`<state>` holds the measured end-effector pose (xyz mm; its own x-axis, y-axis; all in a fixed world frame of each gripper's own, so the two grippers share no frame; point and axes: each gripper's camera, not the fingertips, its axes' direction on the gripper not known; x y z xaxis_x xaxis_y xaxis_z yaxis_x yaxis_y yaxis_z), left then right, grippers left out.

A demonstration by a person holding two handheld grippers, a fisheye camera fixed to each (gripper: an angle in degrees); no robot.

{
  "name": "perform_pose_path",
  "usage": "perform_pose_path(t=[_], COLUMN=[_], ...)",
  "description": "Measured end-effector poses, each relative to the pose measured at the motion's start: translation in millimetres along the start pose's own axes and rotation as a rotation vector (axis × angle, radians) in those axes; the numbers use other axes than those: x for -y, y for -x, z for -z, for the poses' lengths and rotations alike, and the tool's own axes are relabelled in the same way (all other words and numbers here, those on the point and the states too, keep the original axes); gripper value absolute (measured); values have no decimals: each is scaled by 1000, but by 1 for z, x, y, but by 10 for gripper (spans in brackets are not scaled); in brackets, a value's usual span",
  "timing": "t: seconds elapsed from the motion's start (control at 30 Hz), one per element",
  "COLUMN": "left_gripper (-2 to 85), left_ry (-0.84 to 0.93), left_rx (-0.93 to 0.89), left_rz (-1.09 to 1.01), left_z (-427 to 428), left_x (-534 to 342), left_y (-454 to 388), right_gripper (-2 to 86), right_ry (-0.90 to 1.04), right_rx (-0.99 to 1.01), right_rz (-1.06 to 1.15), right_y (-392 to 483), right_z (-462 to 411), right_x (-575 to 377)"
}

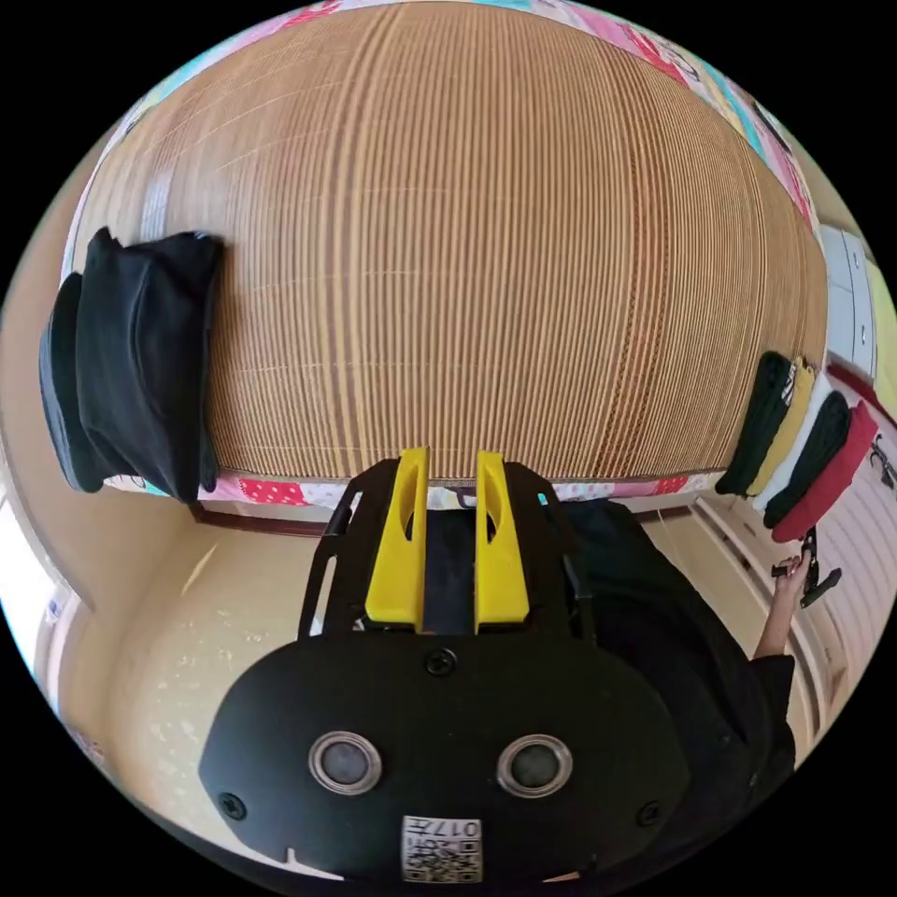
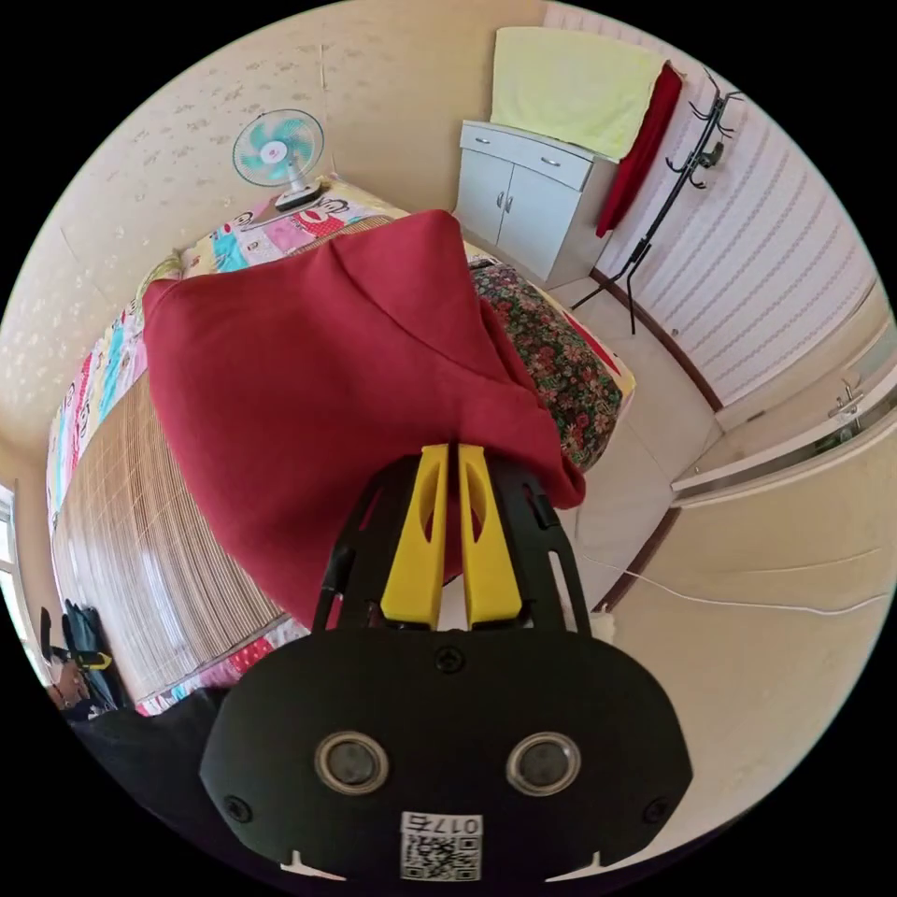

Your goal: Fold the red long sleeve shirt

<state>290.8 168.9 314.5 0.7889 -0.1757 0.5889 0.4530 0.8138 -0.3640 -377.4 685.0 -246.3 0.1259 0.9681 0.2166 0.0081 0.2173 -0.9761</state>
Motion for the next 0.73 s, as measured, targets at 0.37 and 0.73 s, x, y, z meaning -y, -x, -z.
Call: perform_pose_path(t=[0.37,0.73], left_gripper=[87,93], left_ry=[-95,-220], left_rx=[-213,-145], left_rz=[351,72], left_z=[-12,55], left_x=[-95,-44], left_y=[168,254], right_gripper=[5,4], right_ry=[-137,30], right_rx=[254,417], right_rz=[-427,-176], right_y=[70,299], right_z=[79,48], right_x=[-63,-140])
